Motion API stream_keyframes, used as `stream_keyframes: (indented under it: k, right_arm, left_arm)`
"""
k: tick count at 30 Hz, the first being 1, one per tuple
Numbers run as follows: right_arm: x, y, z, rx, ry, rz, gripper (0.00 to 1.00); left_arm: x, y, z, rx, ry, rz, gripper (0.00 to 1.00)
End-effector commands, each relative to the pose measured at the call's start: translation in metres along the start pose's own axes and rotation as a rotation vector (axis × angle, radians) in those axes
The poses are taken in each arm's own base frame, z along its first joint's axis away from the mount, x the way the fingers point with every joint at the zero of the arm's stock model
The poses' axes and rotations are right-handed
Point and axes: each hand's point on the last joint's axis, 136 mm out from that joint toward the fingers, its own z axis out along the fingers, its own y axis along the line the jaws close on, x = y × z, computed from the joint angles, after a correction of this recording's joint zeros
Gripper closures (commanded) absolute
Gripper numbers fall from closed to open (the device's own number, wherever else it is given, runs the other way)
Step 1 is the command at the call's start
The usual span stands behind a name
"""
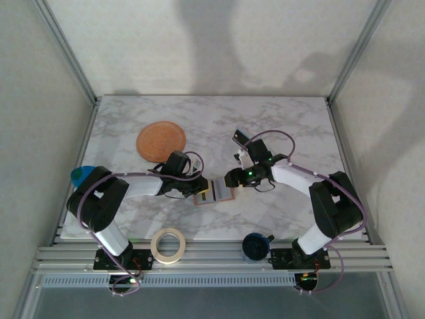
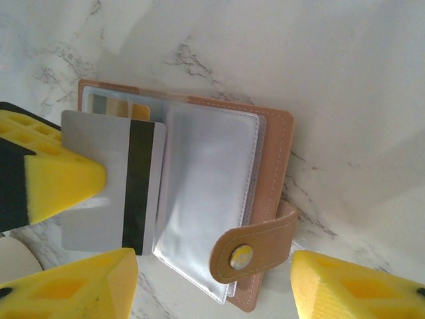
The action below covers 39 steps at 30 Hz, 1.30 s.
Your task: Put the credit cards into the card holder
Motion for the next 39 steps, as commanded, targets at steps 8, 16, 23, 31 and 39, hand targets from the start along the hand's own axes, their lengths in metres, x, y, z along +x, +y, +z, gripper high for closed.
stream_keyframes:
  k: [8,16,23,31,39]
  right_arm:
    - [0.008,-0.008,0.013,-0.018,0.026,0.047,0.38]
    - [0.011,-0.011,0.013,-0.021,0.024,0.059,0.38]
    - [0.011,-0.016,0.015,-0.023,0.024,0.077,0.38]
    - [0.013,-0.013,0.017,-0.054,0.031,0.077,0.4]
    - [0.014,-0.008,0.018,-0.088,0.031,0.074,0.43]
  left_arm:
    - [-0.009,-0.01,0.0,0.06,-0.011,0.018,1.0]
    - [-0.008,-0.002,-0.001,0.035,-0.011,0.014,1.0]
    - [-0.002,0.006,-0.003,0.007,-0.002,-0.001,1.0]
    - [0.002,0.011,0.0,0.016,0.003,-0.018,1.0]
    - [-0.005,-0.001,0.002,0.063,-0.005,-0.014,1.0]
